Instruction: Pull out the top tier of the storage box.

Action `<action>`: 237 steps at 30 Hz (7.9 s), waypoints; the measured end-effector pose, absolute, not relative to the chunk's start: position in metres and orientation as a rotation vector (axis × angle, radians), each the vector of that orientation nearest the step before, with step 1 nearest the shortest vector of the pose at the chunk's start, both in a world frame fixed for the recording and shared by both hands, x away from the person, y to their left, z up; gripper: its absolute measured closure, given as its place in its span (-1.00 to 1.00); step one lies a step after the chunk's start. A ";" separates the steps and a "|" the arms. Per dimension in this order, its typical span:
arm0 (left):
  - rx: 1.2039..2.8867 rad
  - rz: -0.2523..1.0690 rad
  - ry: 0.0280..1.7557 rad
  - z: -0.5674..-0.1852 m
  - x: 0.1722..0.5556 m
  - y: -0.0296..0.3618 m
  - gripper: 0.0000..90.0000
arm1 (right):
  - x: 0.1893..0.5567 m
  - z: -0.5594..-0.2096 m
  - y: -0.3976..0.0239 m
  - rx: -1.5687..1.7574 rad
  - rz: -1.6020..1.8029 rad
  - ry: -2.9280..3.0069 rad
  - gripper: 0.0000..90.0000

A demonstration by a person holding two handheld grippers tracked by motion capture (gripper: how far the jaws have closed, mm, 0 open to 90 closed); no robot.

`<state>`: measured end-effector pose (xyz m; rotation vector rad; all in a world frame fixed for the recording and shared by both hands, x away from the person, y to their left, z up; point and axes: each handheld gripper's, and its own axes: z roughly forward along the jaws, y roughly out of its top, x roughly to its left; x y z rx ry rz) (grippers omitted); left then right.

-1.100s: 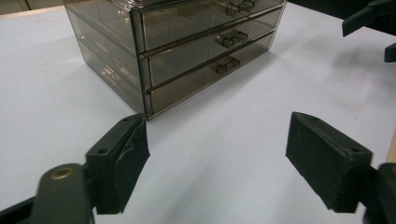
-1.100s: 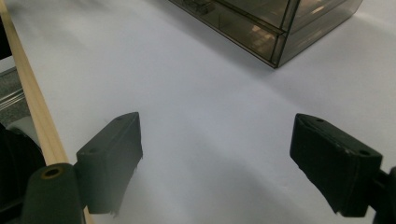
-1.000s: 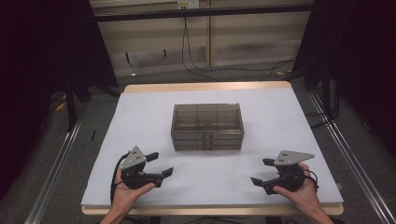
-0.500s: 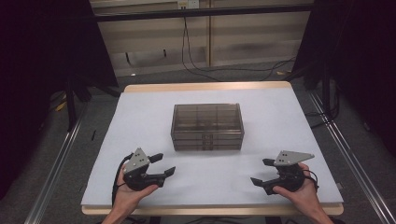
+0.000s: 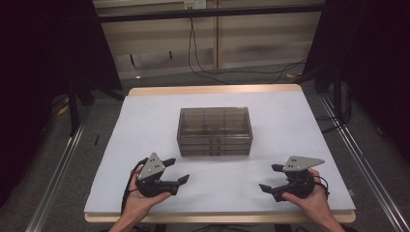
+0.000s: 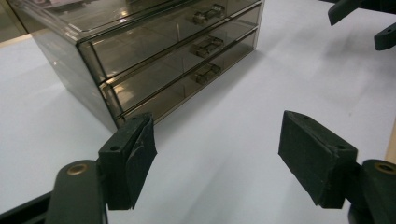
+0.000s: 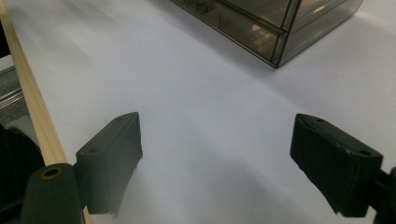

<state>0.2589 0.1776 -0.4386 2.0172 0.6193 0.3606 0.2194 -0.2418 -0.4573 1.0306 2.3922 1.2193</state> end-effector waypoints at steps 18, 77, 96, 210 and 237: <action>2.092 0.463 0.502 -0.435 0.255 0.154 -0.57 | 0.220 -0.458 -0.241 1.034 1.216 2.397 -0.63; 2.226 1.164 0.076 -0.428 0.258 0.087 0.52 | 0.220 -0.458 -0.241 1.024 1.220 2.409 -0.64; 2.286 1.373 -0.059 -0.441 0.265 0.067 0.53 | 0.220 -0.458 -0.241 1.022 1.219 2.409 -0.64; 2.254 1.784 -0.210 -0.473 0.245 0.034 0.79 | 0.219 -0.458 -0.242 1.015 1.213 2.407 -0.64; 2.195 1.353 0.021 -0.449 0.247 0.052 0.53 | 0.219 -0.458 -0.242 1.013 1.215 2.415 -0.64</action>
